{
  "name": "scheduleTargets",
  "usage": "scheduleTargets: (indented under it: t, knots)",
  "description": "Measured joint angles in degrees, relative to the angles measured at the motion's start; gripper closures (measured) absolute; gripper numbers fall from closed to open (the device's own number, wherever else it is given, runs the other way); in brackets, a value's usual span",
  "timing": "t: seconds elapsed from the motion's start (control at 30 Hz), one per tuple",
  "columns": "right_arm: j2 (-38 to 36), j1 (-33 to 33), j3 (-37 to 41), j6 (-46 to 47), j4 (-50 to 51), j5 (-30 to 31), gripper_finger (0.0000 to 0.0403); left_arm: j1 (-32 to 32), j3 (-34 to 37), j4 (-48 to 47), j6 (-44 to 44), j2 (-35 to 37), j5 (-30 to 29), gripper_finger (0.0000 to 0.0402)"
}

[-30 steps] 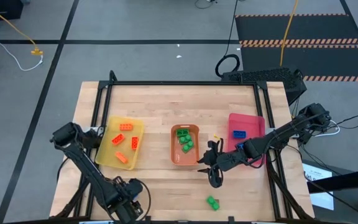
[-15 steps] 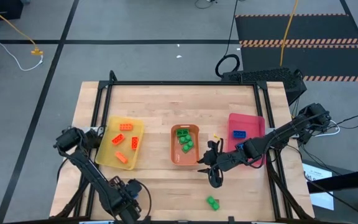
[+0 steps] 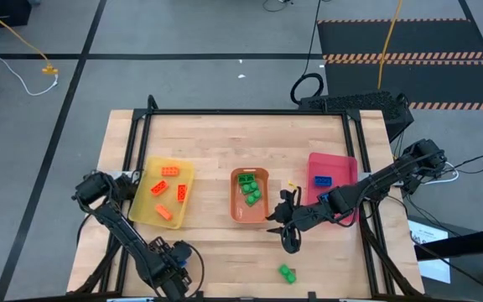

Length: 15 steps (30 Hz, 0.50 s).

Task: Sort & place blocks by color
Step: Put he blue game piece into the pink bin

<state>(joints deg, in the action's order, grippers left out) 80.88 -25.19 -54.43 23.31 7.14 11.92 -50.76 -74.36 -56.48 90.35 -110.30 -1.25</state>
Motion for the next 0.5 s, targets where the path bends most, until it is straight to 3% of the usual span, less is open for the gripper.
scheduleTargets:
  t: [0.5]
  knots:
    - [0.0, 0.0, 0.0, 0.0, 0.0, 0.0, 0.0245, 0.0, 4.4, 6.7, 0.0, 0.2, 0.0, 0.0109]
